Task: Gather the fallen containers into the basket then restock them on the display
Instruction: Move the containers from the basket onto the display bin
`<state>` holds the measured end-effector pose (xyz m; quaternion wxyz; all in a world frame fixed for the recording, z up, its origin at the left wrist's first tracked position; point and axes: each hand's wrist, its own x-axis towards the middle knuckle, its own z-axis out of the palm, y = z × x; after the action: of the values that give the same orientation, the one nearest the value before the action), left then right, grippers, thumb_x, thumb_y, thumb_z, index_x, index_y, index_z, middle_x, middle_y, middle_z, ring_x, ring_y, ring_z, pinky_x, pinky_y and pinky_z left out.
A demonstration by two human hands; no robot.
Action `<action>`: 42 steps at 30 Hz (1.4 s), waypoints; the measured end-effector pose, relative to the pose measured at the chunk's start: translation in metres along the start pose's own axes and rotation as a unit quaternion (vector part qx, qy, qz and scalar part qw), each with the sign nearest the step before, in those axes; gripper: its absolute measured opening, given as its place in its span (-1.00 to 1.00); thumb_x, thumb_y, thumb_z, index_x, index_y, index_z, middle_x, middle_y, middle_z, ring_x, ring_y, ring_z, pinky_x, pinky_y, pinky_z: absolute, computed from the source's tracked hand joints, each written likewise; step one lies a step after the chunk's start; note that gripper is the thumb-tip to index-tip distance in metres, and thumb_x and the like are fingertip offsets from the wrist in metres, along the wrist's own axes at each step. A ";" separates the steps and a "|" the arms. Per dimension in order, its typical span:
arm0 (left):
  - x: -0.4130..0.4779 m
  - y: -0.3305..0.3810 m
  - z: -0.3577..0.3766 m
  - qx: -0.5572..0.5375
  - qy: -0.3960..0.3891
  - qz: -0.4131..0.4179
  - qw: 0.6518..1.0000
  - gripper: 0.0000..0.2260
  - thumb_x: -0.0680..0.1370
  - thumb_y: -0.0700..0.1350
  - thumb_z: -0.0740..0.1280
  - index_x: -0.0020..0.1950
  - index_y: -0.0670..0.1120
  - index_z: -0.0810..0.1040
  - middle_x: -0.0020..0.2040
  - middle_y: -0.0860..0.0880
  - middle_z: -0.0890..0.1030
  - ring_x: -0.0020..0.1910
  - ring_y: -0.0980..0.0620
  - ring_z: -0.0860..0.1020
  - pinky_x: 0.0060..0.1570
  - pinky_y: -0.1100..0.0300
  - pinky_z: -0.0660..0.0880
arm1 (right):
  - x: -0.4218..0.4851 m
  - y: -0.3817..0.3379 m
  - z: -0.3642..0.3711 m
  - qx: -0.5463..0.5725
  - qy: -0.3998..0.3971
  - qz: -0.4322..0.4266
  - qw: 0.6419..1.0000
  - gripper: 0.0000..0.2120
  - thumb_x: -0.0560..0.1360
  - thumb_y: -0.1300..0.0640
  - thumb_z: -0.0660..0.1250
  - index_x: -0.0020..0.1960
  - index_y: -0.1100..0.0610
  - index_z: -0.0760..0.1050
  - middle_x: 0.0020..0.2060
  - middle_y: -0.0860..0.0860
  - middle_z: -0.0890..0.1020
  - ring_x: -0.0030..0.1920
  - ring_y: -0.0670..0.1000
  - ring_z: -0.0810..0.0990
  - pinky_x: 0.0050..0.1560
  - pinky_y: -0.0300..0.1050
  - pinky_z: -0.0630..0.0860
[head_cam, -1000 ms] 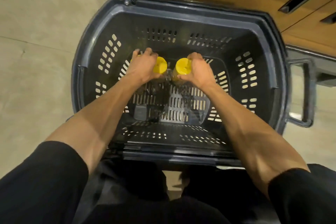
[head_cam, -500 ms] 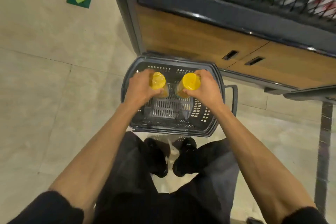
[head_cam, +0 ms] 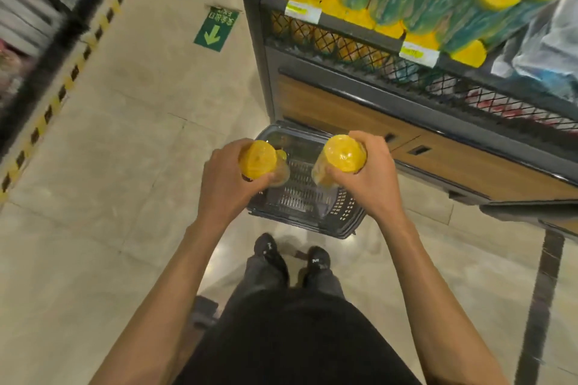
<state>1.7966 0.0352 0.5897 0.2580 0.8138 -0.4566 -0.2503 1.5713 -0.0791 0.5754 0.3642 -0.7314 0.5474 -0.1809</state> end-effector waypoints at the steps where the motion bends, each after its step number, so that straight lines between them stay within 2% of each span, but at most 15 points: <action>1: -0.008 0.007 -0.007 -0.001 0.017 -0.003 1.000 -0.28 0.25 0.37 0.37 0.31 0.02 0.47 0.21 0.03 0.56 0.10 0.00 0.49 0.03 0.06 0.46 | -0.003 -0.009 -0.007 0.008 -0.002 -0.011 1.000 -0.34 0.27 0.00 0.60 0.30 -0.01 0.42 0.12 -0.10 0.45 0.17 -0.05 0.46 0.11 -0.17 0.40; 7: -0.040 0.021 -0.038 -0.039 0.092 -0.010 0.995 -0.35 0.27 0.29 0.48 0.27 0.05 0.50 0.18 0.06 0.58 0.06 0.03 0.55 0.00 -0.01 0.58 | -0.016 -0.050 -0.032 0.038 -0.023 -0.071 0.997 -0.33 0.30 -0.01 0.60 0.34 -0.03 0.40 0.12 -0.14 0.43 0.16 -0.14 0.43 0.08 -0.21 0.38; 9: -0.046 0.021 -0.050 -0.055 0.105 -0.003 0.993 -0.36 0.29 0.26 0.52 0.28 0.04 0.50 0.19 0.06 0.58 0.08 0.04 0.55 0.00 0.02 0.59 | -0.017 -0.064 -0.027 0.031 -0.030 -0.086 0.995 -0.31 0.29 0.00 0.60 0.35 -0.03 0.40 0.15 -0.13 0.44 0.15 -0.17 0.42 0.06 -0.30 0.36; 12: -0.047 0.011 -0.071 -0.090 0.121 0.004 0.988 -0.41 0.32 0.16 0.57 0.27 0.04 0.50 0.18 0.09 0.57 0.09 0.08 0.54 0.00 0.12 0.58 | -0.022 -0.087 -0.014 0.029 -0.028 -0.101 0.994 -0.29 0.28 0.01 0.60 0.36 -0.01 0.39 0.16 -0.13 0.45 0.11 -0.24 0.40 0.01 -0.53 0.30; 14: -0.040 -0.002 -0.088 -0.109 0.129 0.003 0.986 -0.43 0.30 0.14 0.58 0.25 0.06 0.51 0.14 0.12 0.57 0.07 0.10 0.55 -0.03 0.17 0.57 | -0.023 -0.104 -0.001 0.022 -0.023 -0.103 0.994 -0.29 0.29 -0.02 0.59 0.37 -0.01 0.39 0.15 -0.15 0.45 0.10 -0.27 0.39 0.00 -0.57 0.29; 18: -0.016 -0.035 -0.128 -0.133 0.129 0.011 0.983 -0.47 0.31 0.07 0.60 0.22 0.07 0.52 0.12 0.13 0.57 0.04 0.10 0.55 -0.08 0.08 0.61 | -0.019 -0.147 0.030 0.000 -0.004 -0.108 0.994 -0.30 0.31 -0.02 0.58 0.37 -0.02 0.40 0.16 -0.16 0.47 0.12 -0.27 0.39 0.02 -0.56 0.28; 22: 0.011 -0.074 -0.176 -0.134 0.117 0.032 0.984 -0.40 0.27 0.18 0.54 0.26 0.08 0.50 0.15 0.16 0.55 0.05 0.12 0.54 -0.06 0.02 0.60 | -0.016 -0.191 0.066 -0.001 0.005 -0.103 0.995 -0.30 0.29 0.00 0.59 0.38 0.01 0.41 0.17 -0.13 0.48 0.15 -0.21 0.42 0.07 -0.47 0.31; 24: 0.024 -0.091 -0.200 -0.123 0.106 0.045 0.986 -0.37 0.26 0.22 0.50 0.28 0.08 0.49 0.18 0.15 0.54 0.06 0.10 0.54 -0.04 0.01 0.60 | -0.012 -0.210 0.085 -0.001 0.018 -0.093 0.995 -0.29 0.29 -0.01 0.59 0.38 0.03 0.42 0.19 -0.11 0.50 0.16 -0.19 0.44 0.11 -0.35 0.36; 28: 0.046 -0.122 -0.240 -0.105 0.086 0.064 0.989 -0.35 0.26 0.22 0.49 0.30 0.07 0.49 0.21 0.11 0.54 0.10 0.05 0.54 -0.03 -0.02 0.61 | -0.007 -0.239 0.118 0.003 0.039 -0.067 0.997 -0.28 0.30 -0.01 0.59 0.40 0.04 0.41 0.22 -0.09 0.50 0.17 -0.18 0.43 0.10 -0.37 0.34; 31: 0.063 -0.138 -0.262 -0.098 0.080 0.066 0.990 -0.36 0.25 0.22 0.49 0.29 0.07 0.49 0.20 0.10 0.55 0.09 0.04 0.54 -0.03 -0.03 0.62 | 0.001 -0.260 0.133 0.010 0.045 -0.053 0.998 -0.27 0.31 -0.02 0.58 0.41 0.04 0.40 0.23 -0.09 0.50 0.18 -0.17 0.43 0.14 -0.26 0.37; 35: 0.097 -0.143 -0.274 -0.084 0.071 0.083 0.990 -0.36 0.25 0.23 0.49 0.28 0.06 0.50 0.18 0.09 0.56 0.07 0.04 0.54 -0.06 -0.04 0.62 | 0.025 -0.279 0.138 0.004 0.070 -0.038 0.997 -0.28 0.31 -0.04 0.59 0.40 0.01 0.41 0.23 -0.10 0.50 0.18 -0.15 0.44 0.14 -0.24 0.36; 42: 0.181 -0.111 -0.282 -0.095 0.009 0.150 0.984 -0.39 0.27 0.24 0.51 0.25 0.09 0.49 0.14 0.13 0.54 0.06 0.07 0.52 -0.07 -0.04 0.62 | 0.088 -0.294 0.122 -0.006 0.125 -0.006 0.992 -0.26 0.30 -0.04 0.59 0.41 0.04 0.41 0.25 -0.06 0.51 0.24 -0.07 0.47 0.17 -0.23 0.36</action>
<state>2.1290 -0.0188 0.6958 0.3731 0.7103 -0.5448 -0.2437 1.8785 -0.0807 0.6966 0.2879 -0.7087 0.5848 -0.2698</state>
